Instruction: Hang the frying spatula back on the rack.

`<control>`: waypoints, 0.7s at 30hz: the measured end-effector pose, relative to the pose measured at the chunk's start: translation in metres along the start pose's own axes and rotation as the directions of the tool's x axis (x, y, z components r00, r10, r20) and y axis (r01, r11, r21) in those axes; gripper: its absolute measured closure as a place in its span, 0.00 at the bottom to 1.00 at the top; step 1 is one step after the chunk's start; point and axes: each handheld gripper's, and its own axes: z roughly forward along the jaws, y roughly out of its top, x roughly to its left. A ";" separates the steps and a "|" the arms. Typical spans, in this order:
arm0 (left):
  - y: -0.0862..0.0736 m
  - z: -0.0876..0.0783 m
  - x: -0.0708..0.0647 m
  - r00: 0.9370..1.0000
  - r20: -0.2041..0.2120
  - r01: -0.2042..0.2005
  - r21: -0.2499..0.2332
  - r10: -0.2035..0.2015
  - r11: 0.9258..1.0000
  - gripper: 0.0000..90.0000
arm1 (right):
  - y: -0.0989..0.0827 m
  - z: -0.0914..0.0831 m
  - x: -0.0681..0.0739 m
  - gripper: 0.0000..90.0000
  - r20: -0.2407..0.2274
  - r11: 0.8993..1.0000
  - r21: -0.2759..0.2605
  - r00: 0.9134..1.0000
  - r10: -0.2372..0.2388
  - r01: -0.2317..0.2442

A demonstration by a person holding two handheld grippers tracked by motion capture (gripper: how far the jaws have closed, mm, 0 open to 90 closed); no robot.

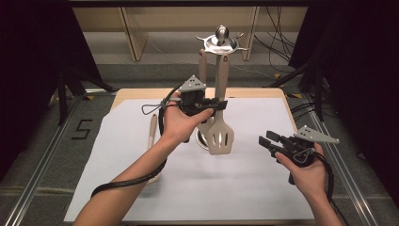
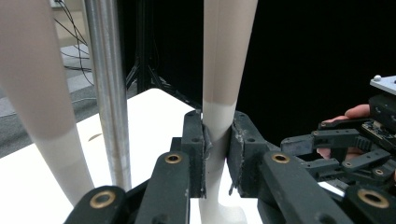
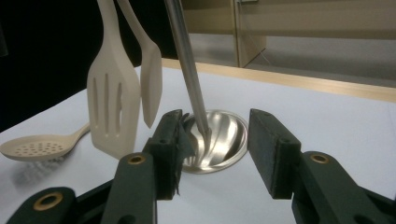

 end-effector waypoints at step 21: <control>-0.008 -0.016 0.001 0.998 -0.043 -0.036 -0.020 0.035 0.999 0.81 | 0.002 -0.001 0.000 0.63 -0.001 1.000 0.000 1.000 -0.003 0.003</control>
